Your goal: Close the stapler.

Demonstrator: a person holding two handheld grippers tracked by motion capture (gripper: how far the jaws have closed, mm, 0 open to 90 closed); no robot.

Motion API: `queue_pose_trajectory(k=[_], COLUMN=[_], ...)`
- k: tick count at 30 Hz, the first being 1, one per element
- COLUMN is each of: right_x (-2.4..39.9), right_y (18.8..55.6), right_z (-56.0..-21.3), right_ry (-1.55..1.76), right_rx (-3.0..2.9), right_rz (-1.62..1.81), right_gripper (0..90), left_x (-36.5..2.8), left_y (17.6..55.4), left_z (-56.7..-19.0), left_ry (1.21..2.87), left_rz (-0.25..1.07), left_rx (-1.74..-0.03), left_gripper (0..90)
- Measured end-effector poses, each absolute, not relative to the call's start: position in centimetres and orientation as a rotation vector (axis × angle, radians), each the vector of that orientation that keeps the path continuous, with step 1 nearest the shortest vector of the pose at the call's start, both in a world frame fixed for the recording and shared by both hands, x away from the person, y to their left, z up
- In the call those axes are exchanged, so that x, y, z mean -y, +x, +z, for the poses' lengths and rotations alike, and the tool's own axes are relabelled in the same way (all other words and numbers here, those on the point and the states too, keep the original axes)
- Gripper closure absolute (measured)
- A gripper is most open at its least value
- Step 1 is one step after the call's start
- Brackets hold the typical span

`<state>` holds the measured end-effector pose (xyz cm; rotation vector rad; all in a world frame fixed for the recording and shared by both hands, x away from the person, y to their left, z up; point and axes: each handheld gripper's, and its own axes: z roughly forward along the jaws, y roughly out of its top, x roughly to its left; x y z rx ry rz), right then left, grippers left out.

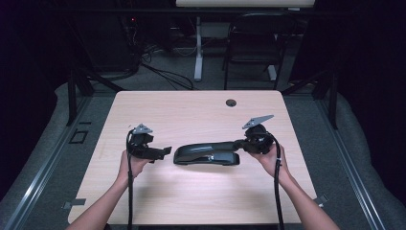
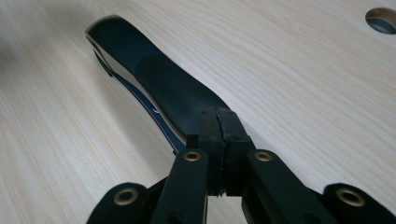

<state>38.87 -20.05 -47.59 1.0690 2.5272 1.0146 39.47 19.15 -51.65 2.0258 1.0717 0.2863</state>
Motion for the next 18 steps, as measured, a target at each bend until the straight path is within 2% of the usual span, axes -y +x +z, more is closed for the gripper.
queue_pose_trajectory(k=[18], right_x=[20.2], right_y=[39.4], right_z=[-49.2], right_ry=[1.123], right_rx=[-2.584], right_rz=[0.944], right_gripper=[90.0], left_x=[-19.1], left_y=[39.4], left_z=[-51.7], left_ry=[2.021], left_rz=[0.290], left_rx=[-1.076], left_gripper=[4.6])
